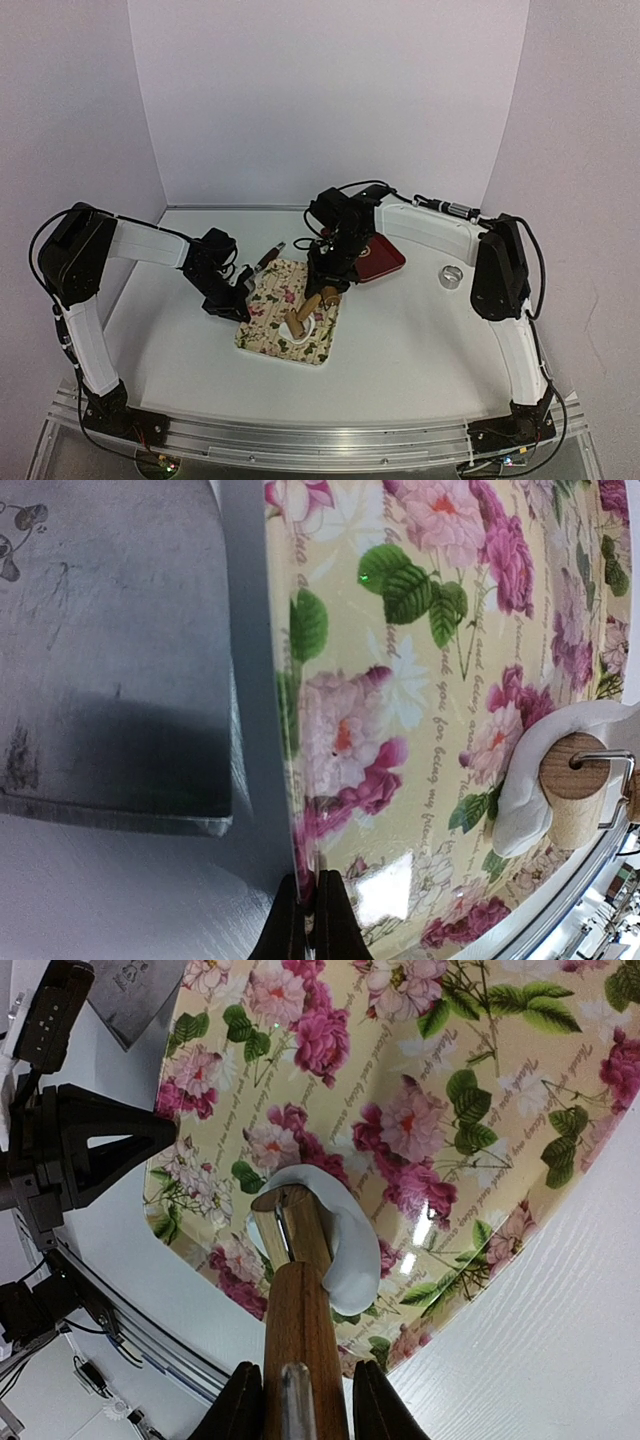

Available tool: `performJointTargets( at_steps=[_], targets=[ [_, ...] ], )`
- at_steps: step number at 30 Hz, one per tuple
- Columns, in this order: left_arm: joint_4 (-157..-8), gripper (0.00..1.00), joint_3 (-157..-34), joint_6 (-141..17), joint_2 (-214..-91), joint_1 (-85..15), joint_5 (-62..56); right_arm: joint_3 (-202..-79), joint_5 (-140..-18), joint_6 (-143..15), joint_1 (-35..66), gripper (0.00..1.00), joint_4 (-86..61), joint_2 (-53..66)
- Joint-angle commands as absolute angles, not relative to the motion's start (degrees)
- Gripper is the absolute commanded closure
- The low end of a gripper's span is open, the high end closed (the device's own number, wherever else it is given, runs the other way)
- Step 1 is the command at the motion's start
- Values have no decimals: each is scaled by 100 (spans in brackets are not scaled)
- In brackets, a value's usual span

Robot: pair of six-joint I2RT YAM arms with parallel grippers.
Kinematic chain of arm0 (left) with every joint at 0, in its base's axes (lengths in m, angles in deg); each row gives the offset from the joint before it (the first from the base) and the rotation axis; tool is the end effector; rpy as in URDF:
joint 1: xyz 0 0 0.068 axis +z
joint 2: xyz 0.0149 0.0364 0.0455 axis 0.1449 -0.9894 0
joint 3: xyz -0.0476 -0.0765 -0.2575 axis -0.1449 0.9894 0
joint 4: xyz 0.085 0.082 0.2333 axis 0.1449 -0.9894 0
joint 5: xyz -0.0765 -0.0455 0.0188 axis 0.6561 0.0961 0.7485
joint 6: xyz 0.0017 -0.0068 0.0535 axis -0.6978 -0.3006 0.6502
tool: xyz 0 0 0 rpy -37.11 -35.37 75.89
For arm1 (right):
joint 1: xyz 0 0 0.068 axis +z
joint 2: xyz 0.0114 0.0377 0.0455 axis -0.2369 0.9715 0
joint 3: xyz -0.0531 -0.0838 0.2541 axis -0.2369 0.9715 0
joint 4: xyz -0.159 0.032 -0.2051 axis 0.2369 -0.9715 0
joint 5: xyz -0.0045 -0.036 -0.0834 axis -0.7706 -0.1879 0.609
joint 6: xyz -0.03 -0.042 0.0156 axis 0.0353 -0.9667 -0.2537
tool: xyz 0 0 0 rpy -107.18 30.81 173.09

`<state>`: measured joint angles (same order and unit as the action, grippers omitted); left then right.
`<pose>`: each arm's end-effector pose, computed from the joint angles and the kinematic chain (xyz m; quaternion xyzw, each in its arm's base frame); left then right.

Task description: Roll out the dumpling wrappers from the dough

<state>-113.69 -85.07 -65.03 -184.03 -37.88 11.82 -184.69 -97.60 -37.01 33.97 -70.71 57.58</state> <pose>0.2895 -0.1803 0.1323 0.1519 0.9588 -0.2349 0.0498 0.3134 0.3675 0.2165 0.1515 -0.9494 -0.2740 0.0256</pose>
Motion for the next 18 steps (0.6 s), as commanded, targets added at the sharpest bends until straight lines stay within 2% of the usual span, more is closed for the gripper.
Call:
performJointTargets(
  at_steps=[1,12,18],
  targets=[
    [-11501,100,-8316,-6343,-18587,-3909,1073,-18185,-9166,-3837,3881,100,-7245,7038],
    [-11516,100,-8292,-6428,-18622,-3902,972,-18433,-8890,-3836,3938,100,-7636,7230],
    [-11631,100,-8093,-6559,-18559,-3875,611,-17622,-8334,-3508,3685,100,-7697,6501]
  ],
)
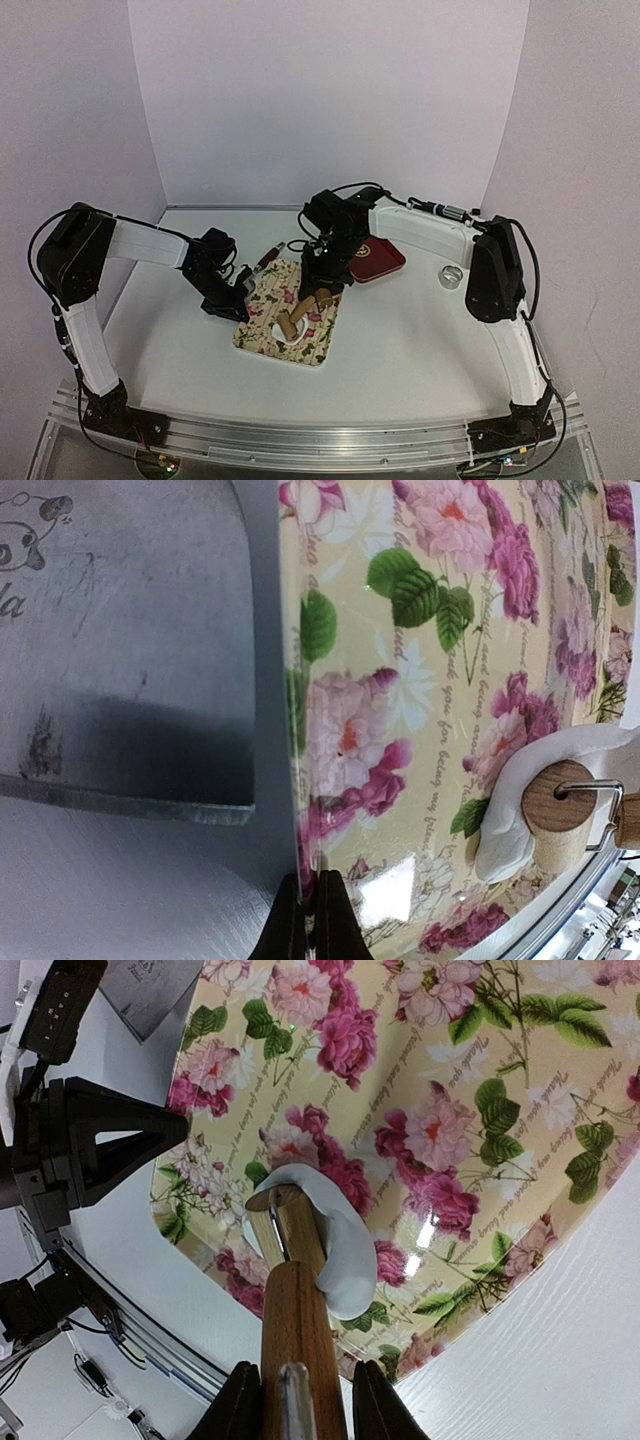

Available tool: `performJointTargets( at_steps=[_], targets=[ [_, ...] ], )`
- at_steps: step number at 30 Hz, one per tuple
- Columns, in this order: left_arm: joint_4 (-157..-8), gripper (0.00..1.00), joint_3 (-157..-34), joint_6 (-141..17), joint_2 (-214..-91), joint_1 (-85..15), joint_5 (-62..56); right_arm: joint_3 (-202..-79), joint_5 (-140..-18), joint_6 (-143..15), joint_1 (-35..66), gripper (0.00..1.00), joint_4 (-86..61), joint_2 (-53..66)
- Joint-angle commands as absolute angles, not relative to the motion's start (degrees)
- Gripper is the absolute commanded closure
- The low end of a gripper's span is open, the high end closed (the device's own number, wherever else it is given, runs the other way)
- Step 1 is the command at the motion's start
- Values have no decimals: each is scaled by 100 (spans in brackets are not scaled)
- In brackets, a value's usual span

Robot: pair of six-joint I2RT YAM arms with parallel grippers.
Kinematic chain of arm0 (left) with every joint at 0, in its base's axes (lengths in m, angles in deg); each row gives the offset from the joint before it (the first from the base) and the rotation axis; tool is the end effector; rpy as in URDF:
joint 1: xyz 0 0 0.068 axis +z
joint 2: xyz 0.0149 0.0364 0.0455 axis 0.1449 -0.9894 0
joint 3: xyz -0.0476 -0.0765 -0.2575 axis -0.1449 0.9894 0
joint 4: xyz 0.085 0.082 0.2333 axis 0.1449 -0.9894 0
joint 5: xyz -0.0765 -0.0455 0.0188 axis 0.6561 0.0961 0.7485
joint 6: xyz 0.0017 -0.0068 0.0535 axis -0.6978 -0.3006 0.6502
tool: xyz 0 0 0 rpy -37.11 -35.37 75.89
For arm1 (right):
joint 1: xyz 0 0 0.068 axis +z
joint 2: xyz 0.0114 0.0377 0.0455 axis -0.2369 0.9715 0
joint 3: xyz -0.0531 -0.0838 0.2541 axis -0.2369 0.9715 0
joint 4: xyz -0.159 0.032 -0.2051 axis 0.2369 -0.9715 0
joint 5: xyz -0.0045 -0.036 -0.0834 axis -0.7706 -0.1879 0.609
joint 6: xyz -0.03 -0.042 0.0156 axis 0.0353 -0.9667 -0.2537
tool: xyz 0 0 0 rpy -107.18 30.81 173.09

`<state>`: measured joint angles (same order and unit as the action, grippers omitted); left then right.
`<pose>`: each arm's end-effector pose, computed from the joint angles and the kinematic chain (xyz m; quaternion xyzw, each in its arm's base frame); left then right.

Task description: Roll out the dumpling wrappers from the dough

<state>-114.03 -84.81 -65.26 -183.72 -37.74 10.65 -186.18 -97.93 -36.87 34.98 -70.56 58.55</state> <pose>0.2888 -0.1781 0.1325 0.1473 0.9618 -0.2250 0.0513 0.3096 0.3763 0.2162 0.1603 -0.9464 -0.2792 0.0259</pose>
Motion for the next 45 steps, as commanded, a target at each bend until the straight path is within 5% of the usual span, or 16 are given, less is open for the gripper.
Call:
performJointTargets(
  at_steps=[1,23,36,45],
  targets=[
    [-11632,100,-8050,-6576,-18522,-3867,570,-17474,-8272,-3470,3629,100,-7695,6358],
    [-11825,100,-7870,-6417,-18290,-3416,320,-15482,-8015,-3242,2963,100,-7503,4805],
    [-11767,100,-8216,-6071,-18352,-3419,883,-18405,-9313,-3358,3289,100,-7372,5101],
    [-11729,100,-8213,-6071,-18391,-3417,940,-18131,-9174,-3059,3603,100,-7615,4545]
  ],
)
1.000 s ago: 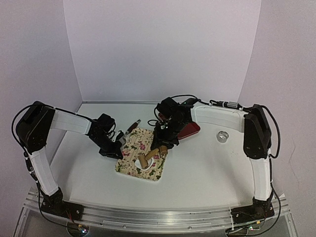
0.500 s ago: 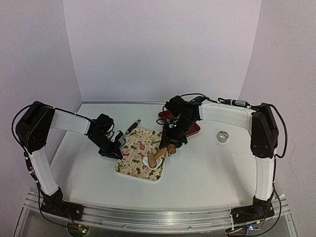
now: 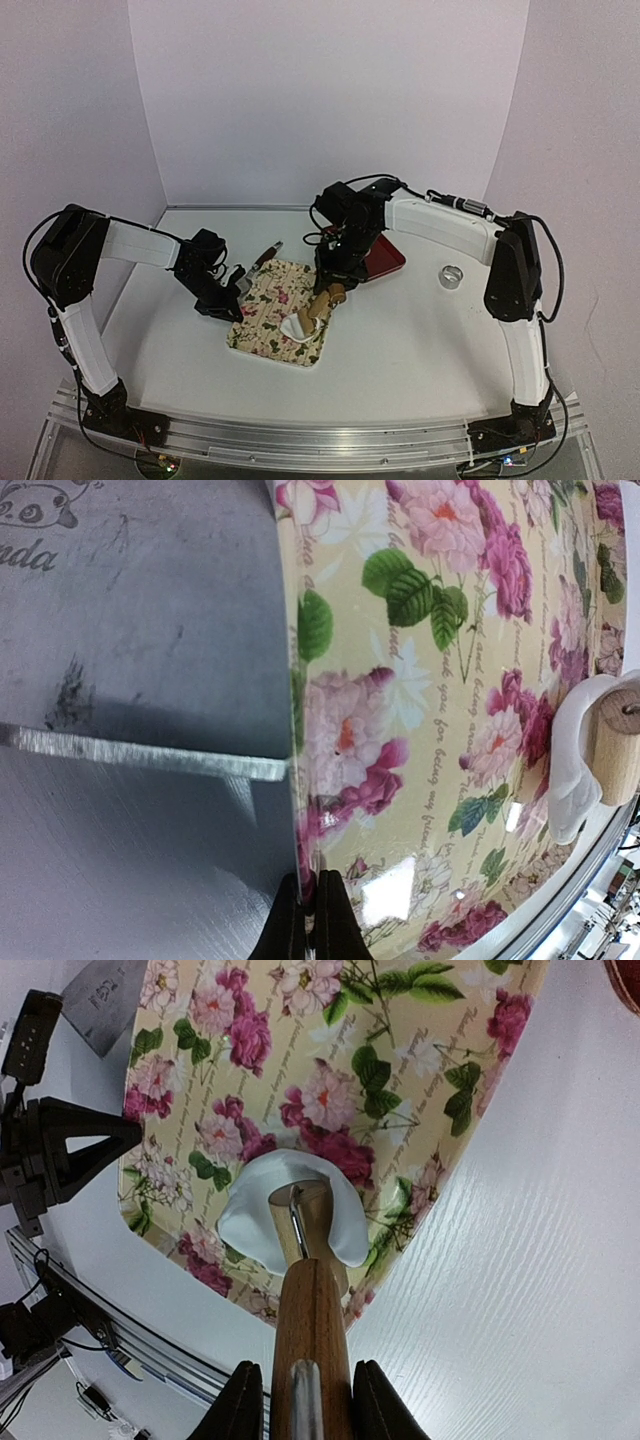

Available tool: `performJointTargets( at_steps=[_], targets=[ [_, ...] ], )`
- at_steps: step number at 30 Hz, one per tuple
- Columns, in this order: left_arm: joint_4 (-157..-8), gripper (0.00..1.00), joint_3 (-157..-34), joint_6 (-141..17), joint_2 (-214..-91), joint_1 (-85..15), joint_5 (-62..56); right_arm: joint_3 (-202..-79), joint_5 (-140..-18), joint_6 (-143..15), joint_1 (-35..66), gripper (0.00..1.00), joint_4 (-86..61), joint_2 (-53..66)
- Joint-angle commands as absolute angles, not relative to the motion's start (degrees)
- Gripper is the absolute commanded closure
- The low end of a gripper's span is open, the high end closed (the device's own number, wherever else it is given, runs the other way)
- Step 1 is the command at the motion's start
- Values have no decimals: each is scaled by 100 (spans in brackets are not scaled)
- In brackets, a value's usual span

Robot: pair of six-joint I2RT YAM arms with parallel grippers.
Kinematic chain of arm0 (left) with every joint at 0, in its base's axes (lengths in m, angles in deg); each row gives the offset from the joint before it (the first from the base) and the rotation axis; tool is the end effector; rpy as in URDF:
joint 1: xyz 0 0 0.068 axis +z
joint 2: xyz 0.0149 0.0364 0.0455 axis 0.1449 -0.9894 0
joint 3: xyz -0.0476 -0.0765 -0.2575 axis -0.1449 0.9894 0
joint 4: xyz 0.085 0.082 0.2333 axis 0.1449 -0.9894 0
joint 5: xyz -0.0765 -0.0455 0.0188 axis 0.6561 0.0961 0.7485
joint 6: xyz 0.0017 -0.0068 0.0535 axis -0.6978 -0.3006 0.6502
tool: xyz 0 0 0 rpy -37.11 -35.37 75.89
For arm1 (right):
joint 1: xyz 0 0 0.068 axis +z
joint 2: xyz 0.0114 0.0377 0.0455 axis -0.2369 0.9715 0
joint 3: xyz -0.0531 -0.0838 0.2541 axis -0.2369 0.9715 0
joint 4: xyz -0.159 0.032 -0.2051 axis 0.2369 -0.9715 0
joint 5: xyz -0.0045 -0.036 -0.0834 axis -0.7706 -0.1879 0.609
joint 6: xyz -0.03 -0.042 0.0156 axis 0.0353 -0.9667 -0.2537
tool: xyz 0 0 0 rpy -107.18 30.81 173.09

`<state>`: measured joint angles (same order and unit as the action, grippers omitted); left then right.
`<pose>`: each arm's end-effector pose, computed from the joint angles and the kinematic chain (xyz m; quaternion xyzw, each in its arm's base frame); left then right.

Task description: Roll out the dumpling wrappers from the dough

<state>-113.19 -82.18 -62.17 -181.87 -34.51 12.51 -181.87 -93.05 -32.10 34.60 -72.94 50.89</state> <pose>0.2889 -0.1581 0.1323 0.1479 0.9585 -0.2367 0.0585 0.2967 0.3529 0.2526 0.1127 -0.9604 -0.2548 0.0010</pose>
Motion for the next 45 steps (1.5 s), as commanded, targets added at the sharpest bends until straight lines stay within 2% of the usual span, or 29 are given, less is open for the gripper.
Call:
performJointTargets(
  at_steps=[1,16,33,38,45],
  targets=[
    [-11727,100,-8217,-6061,-18399,-3417,944,-18074,-9166,-3054,3647,100,-7651,4523],
    [-11746,100,-8291,-5973,-18492,-3417,960,-17856,-8504,-3212,3762,100,-7787,5241],
    [-11711,100,-8319,-5938,-18601,-3417,1086,-17921,-8905,-3651,4010,100,-7222,6345],
    [-11776,100,-8325,-5963,-18636,-3417,989,-17789,-8519,-3436,3989,100,-7327,6287],
    [-11950,100,-8291,-5958,-18601,-3295,562,-16655,-8347,-3221,3594,100,-7248,5599]
  ],
)
